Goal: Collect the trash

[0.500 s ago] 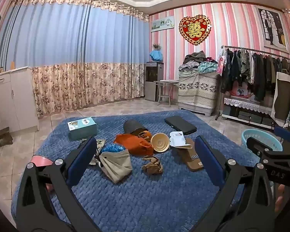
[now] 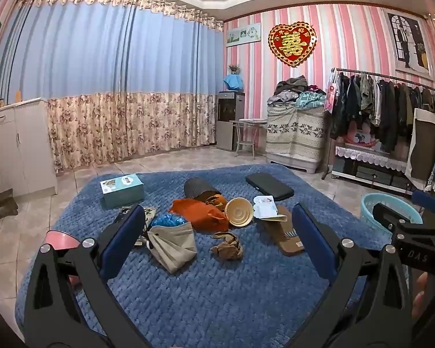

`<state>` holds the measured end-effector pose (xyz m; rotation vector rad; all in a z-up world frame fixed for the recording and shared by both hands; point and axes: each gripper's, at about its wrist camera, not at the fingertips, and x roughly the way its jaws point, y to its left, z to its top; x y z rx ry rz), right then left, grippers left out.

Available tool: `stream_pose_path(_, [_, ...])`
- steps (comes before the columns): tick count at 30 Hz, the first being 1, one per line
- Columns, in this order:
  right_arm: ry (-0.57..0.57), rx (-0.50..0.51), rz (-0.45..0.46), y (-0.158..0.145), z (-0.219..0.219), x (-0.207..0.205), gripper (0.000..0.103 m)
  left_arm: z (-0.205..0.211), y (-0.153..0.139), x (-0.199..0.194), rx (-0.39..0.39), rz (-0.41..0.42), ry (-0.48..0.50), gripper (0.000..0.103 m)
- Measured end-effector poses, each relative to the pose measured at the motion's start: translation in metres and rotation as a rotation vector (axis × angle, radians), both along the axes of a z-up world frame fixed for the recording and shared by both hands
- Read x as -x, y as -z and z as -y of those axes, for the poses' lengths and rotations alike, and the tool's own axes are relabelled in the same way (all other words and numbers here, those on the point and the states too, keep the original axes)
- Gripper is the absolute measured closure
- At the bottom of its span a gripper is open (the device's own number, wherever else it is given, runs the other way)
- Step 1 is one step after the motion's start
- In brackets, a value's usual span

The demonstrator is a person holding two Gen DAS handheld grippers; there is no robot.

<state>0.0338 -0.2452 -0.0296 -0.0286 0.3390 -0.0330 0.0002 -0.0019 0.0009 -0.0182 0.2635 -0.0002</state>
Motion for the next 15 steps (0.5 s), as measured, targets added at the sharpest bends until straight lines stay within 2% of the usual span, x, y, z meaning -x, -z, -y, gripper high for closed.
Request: stream_pose_path(15, [0.001, -0.005, 0.002, -0.0011, 0.0009, 0.0009, 0.004, -0.0017, -0.0021, 0.0003, 0.003, 0.002, 0.002, 0.005])
